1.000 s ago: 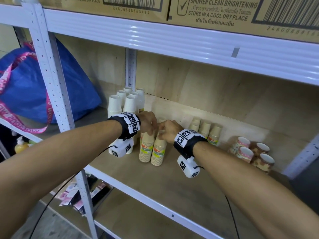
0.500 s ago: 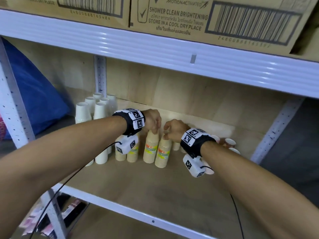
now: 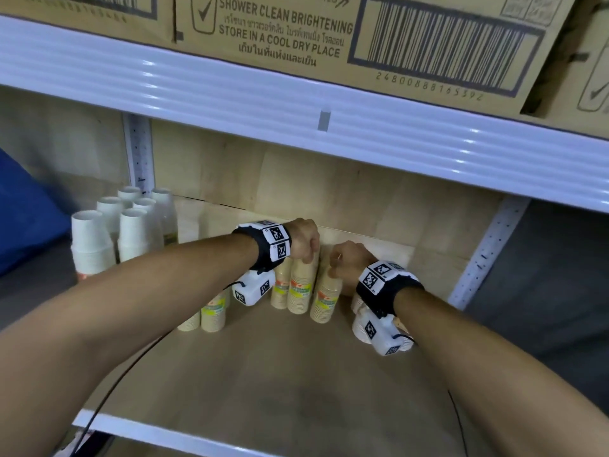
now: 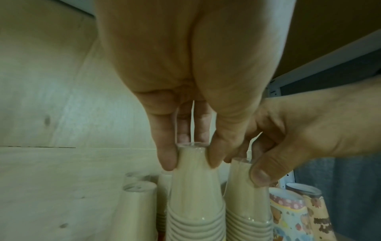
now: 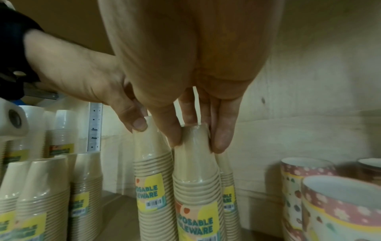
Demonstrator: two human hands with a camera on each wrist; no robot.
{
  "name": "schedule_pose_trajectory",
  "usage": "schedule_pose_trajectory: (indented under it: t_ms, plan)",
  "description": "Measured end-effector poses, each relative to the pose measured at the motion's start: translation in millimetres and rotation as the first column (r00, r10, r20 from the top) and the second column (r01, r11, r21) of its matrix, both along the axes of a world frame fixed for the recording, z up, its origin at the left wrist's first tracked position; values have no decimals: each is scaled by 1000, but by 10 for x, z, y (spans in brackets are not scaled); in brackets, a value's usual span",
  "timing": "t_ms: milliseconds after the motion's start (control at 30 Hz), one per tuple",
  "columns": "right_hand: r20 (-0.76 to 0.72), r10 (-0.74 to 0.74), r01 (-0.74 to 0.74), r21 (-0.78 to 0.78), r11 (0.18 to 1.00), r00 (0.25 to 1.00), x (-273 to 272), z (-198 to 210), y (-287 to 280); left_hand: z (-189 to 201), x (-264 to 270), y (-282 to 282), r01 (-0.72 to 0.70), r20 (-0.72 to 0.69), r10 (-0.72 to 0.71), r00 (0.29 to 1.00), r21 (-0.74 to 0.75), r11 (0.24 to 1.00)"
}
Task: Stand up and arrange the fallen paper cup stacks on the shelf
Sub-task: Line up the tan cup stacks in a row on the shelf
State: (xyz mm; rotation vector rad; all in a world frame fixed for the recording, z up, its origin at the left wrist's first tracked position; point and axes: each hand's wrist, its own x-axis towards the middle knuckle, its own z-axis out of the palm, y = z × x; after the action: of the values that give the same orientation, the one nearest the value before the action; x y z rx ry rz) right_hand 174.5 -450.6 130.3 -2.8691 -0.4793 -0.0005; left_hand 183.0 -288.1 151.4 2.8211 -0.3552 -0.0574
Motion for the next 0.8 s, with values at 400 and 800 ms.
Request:
schedule_pose_trajectory:
  t_ms: [400, 800]
  plan:
    - [-10, -42, 42, 16, 999, 999, 400, -203, -26, -187, 362, -174, 34, 0, -34, 999, 65, 997]
    - [-53, -42, 45, 68, 997, 998, 528, -319, 36, -326, 463, -181, 63, -21, -62, 998, 74, 995]
